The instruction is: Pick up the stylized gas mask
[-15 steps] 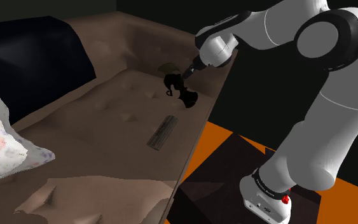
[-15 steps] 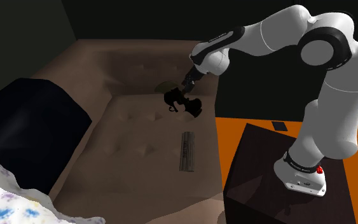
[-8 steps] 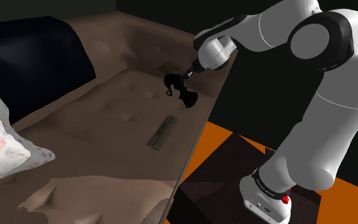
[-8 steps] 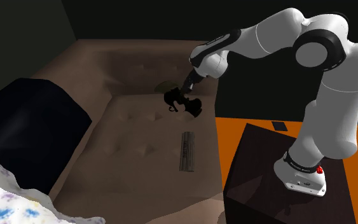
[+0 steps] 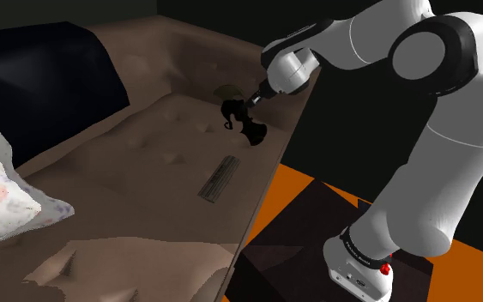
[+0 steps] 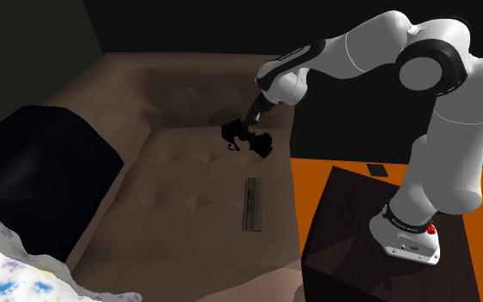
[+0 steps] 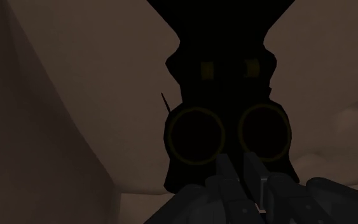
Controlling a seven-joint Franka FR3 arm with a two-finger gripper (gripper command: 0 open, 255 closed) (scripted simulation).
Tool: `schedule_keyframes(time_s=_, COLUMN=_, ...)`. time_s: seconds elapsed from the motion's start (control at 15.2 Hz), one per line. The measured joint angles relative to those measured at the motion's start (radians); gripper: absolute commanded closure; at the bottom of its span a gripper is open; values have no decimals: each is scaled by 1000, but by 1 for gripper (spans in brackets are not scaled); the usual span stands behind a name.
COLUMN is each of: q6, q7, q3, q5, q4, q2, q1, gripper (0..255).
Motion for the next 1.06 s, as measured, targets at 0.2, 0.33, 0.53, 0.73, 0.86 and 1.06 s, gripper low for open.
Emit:
schedule_keyframes(time_s=0.2, q6=-11, q7=35, q3=-11, q5=-39, q4=0, q2=-17, q1=7, gripper=255)
schedule_keyframes(time_s=0.33, q6=-18, q7=66, q3=-21, q5=-73, q4=-1, q2=-37, q1=15, gripper=255)
schedule_keyframes(time_s=0.53, q6=-34, q7=112, q3=-35, q5=-124, q4=4, q2=-62, q1=23, gripper=255)
schedule_keyframes(time_s=0.73, q6=-47, q7=160, q3=-47, q5=-176, q4=5, q2=-92, q1=34, gripper=255)
schedule_keyframes(time_s=0.86, q6=-58, q7=188, q3=-54, q5=-208, q4=8, q2=-109, q1=38, gripper=255)
schedule_keyframes(time_s=1.06, q6=-74, q7=229, q3=-64, q5=-254, q4=14, q2=-133, q1=44, gripper=255)
